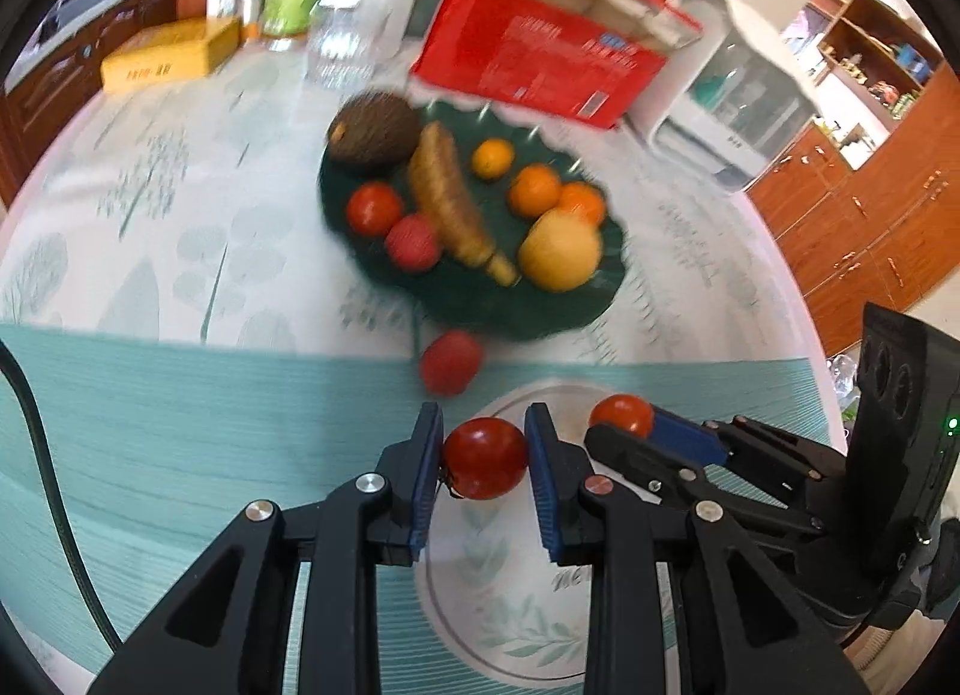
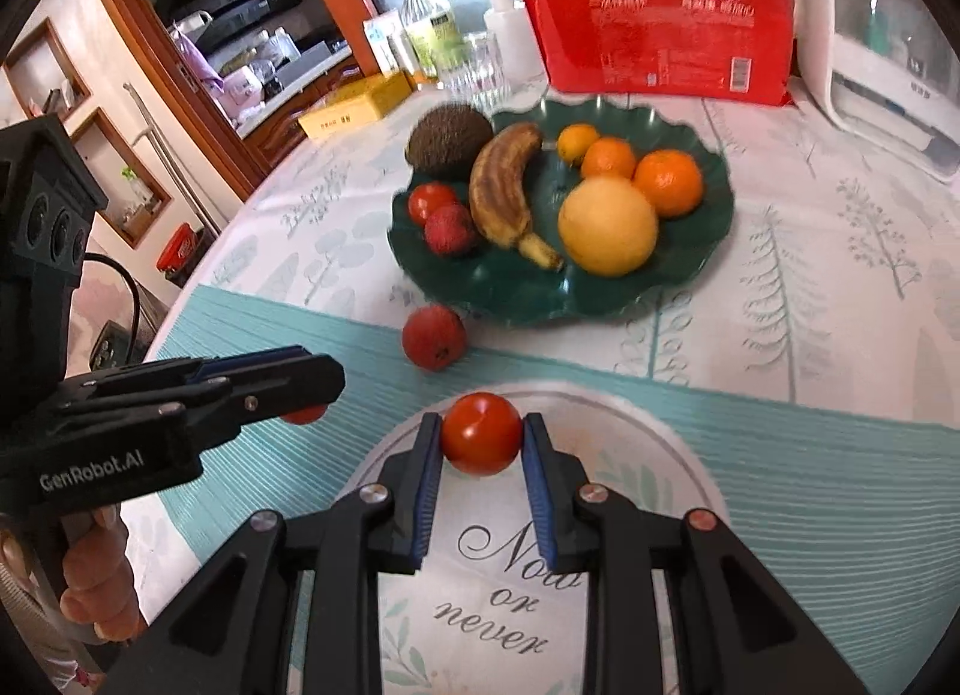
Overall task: Organize fruits
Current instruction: 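Carry both cherry tomatoes onto the green plate and open both tools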
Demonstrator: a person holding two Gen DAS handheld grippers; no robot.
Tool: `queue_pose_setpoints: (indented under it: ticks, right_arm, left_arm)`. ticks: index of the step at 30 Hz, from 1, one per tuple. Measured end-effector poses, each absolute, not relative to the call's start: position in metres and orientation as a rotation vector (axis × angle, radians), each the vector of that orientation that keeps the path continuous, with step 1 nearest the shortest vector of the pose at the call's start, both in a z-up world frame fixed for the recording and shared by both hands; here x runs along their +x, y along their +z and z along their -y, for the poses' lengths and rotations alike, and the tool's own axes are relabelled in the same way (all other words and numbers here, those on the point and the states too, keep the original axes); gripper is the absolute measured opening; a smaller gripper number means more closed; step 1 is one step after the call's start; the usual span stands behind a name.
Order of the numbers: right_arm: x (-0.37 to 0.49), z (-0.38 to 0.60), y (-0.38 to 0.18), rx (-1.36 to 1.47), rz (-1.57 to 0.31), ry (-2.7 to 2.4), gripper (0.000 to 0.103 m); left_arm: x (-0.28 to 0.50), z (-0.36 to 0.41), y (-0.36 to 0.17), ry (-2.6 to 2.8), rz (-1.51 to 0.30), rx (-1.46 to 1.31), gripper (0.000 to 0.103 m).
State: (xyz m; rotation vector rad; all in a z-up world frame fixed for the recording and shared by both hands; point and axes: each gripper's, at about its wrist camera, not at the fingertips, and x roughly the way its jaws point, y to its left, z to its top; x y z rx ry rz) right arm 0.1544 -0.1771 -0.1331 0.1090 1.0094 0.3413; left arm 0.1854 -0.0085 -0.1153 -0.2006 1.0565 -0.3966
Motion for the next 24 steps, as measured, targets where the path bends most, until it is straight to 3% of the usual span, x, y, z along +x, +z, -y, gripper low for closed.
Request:
queue_pose_setpoints:
  ticks: [14,24]
  right_arm:
    - [0.196,0.203,-0.03,0.036,-0.839,0.303,0.026]
    - [0.281,0.217,0.001,0.004,-0.791,0.199,0.026]
  left_arm:
    - [0.243,0.043,-0.004,-0.408,-0.859,-0.084,0.026]
    - [0.305,0.057,0.007,-0.338,-0.837,-0.092,0.027]
